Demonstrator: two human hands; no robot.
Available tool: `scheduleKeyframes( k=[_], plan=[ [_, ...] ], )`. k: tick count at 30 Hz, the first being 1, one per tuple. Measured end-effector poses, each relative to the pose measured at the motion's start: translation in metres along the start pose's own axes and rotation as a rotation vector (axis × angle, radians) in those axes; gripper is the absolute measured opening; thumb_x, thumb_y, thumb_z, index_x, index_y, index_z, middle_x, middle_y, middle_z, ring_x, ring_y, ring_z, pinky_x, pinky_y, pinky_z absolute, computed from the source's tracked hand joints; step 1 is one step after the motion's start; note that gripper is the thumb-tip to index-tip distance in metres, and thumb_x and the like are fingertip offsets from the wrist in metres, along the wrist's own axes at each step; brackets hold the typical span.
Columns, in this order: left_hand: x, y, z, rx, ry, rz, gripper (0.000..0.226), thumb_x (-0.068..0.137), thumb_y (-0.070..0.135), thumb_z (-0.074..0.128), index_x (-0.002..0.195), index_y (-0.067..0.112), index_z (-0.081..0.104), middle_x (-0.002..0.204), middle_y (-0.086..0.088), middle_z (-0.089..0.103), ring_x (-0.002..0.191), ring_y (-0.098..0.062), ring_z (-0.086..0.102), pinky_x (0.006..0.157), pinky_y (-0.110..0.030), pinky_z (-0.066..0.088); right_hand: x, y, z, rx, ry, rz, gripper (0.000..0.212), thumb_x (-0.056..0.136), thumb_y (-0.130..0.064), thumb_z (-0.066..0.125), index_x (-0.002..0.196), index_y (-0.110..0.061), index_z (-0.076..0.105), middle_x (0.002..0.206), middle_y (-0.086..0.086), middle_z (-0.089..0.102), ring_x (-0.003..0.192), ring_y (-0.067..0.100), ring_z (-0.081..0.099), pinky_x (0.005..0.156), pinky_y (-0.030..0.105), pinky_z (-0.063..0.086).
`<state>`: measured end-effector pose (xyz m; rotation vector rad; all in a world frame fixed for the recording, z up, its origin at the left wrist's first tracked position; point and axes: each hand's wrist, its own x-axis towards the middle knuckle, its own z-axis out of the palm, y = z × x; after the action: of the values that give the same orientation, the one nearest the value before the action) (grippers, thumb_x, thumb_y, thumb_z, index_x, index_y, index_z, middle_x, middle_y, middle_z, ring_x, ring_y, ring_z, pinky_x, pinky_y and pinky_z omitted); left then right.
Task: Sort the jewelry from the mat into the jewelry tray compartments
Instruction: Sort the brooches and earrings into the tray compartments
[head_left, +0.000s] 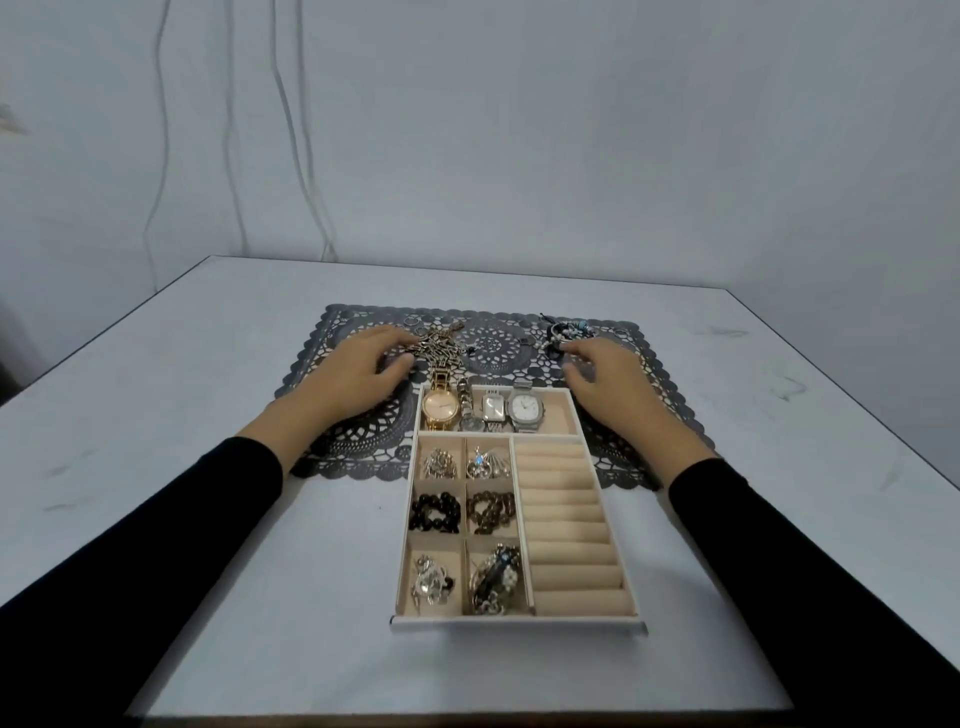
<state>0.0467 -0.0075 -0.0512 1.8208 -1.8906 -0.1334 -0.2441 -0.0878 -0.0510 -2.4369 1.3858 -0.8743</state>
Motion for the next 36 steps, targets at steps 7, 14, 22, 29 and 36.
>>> scheduleKeyframes(
  k=[7,14,22,29,36],
  plan=[
    [0.034,-0.011,0.014,0.073,-0.098,-0.004,0.047,0.102,0.042,0.041,0.146,0.027,0.042,0.156,0.002,0.035,0.143,-0.017,0.032,0.117,-0.038,0.025,0.042,0.005,0.016,-0.051,-0.035,-0.105,0.029,0.093,-0.016,0.057,0.120,-0.009,0.065,0.120,0.005,0.066,0.116,0.021,0.055,0.098,0.022,0.034],
    [0.054,-0.005,0.021,0.083,-0.180,0.047,0.047,0.103,0.043,0.037,0.149,0.032,0.037,0.158,0.006,0.030,0.145,-0.015,0.027,0.117,-0.035,0.021,0.065,0.019,0.026,-0.081,-0.089,-0.156,0.023,0.091,-0.022,0.061,0.110,-0.014,0.071,0.108,0.003,0.069,0.107,0.019,0.056,0.091,0.019,0.032],
    [0.064,-0.004,0.026,0.050,-0.216,0.096,0.046,0.102,0.043,0.038,0.148,0.036,0.037,0.157,0.013,0.030,0.144,-0.010,0.028,0.116,-0.033,0.021,0.075,0.021,0.027,-0.015,-0.108,-0.123,0.017,0.090,-0.020,0.063,0.103,-0.016,0.074,0.101,0.001,0.067,0.093,0.009,0.049,0.083,0.020,0.032],
    [0.065,-0.003,0.025,0.003,-0.124,0.125,0.040,0.102,0.039,0.044,0.140,0.030,0.051,0.148,0.008,0.046,0.136,-0.011,0.040,0.112,-0.032,0.030,0.076,0.016,0.028,-0.015,-0.145,-0.088,0.009,0.090,-0.015,0.061,0.091,-0.016,0.070,0.095,0.000,0.064,0.089,0.013,0.051,0.080,0.025,0.038],
    [0.080,-0.002,0.024,0.007,0.042,0.091,0.030,0.099,0.030,0.053,0.124,0.019,0.065,0.124,0.001,0.065,0.111,-0.014,0.058,0.093,-0.026,0.040,0.076,0.008,0.022,0.133,-0.107,-0.045,0.009,0.091,-0.010,0.057,0.088,-0.016,0.063,0.085,-0.003,0.063,0.084,0.016,0.054,0.068,0.019,0.037]
  ],
)
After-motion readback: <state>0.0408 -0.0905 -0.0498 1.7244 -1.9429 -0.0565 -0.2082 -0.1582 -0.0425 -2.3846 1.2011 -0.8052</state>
